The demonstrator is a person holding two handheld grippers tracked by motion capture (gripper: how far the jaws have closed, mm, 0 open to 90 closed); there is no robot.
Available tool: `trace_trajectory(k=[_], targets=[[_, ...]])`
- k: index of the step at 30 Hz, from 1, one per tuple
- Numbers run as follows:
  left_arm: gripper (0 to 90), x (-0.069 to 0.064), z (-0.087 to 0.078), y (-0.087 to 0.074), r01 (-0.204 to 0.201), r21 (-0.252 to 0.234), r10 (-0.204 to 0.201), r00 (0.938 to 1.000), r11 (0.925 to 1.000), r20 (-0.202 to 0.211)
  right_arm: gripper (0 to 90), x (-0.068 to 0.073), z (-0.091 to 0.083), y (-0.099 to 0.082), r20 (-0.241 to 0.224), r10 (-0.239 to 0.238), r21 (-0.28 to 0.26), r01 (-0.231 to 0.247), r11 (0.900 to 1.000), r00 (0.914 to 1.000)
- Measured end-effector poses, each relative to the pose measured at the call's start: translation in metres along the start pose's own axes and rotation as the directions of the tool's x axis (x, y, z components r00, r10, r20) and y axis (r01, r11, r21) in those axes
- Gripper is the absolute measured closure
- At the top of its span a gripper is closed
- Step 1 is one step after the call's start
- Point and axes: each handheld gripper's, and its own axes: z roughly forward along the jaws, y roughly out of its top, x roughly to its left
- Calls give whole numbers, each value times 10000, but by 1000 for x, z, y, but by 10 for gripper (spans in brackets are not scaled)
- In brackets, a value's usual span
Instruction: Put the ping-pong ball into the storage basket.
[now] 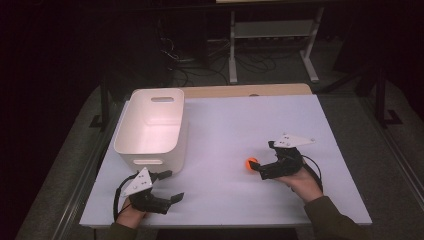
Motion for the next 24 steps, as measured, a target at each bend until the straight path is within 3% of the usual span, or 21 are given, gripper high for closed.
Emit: trace_trajectory(k=[24], targets=[[140,0,0,0,-22,-26,22,10000,10000,-4,0,2,17,11,-163,-54,23,55,10000,9999]])
